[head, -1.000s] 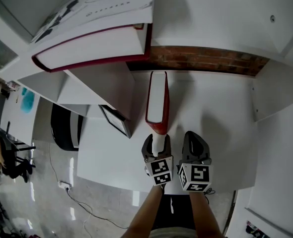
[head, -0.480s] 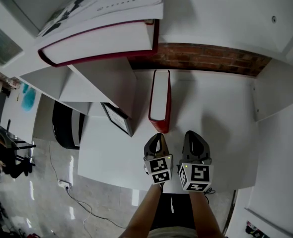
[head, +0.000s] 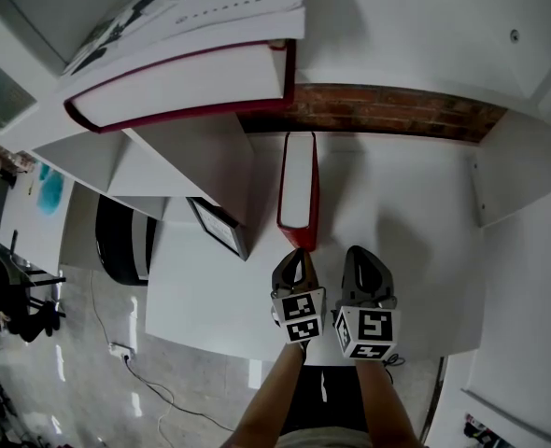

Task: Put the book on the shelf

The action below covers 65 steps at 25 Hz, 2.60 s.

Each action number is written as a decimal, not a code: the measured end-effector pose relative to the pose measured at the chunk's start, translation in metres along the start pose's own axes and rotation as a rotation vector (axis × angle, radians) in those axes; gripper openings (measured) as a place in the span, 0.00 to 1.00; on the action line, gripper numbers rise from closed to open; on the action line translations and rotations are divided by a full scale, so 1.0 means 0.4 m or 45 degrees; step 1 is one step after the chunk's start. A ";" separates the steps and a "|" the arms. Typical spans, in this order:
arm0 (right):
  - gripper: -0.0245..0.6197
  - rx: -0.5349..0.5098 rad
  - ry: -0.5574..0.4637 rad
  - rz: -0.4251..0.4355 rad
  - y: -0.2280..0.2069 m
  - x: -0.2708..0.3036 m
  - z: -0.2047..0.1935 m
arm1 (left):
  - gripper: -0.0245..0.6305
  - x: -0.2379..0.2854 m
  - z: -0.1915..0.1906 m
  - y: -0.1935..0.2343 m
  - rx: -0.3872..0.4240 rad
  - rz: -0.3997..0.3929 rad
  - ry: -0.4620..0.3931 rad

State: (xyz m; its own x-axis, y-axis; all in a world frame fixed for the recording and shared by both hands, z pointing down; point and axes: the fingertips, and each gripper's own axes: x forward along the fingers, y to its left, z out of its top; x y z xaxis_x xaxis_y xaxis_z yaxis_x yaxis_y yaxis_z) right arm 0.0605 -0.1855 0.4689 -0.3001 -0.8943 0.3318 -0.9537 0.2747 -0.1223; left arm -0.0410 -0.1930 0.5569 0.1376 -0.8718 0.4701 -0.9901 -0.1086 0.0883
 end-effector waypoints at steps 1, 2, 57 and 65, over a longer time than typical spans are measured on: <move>0.06 0.000 0.001 -0.003 -0.002 0.001 0.000 | 0.06 0.003 0.002 -0.001 0.002 -0.002 0.000; 0.06 0.001 0.001 -0.006 -0.004 0.003 0.000 | 0.06 0.007 0.004 -0.001 0.003 -0.004 -0.001; 0.06 0.011 0.025 -0.034 -0.052 0.046 -0.005 | 0.06 0.204 0.104 0.000 0.038 -0.037 0.024; 0.06 0.021 0.016 -0.036 -0.057 0.031 -0.002 | 0.06 0.146 0.081 -0.016 -0.007 -0.048 0.019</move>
State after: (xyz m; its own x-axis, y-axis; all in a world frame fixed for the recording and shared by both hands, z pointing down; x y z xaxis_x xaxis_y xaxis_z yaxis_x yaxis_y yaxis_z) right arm 0.0784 -0.2025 0.4764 -0.2737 -0.8969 0.3473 -0.9614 0.2438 -0.1279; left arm -0.0272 -0.2587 0.5555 0.1748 -0.8600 0.4793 -0.9842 -0.1382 0.1110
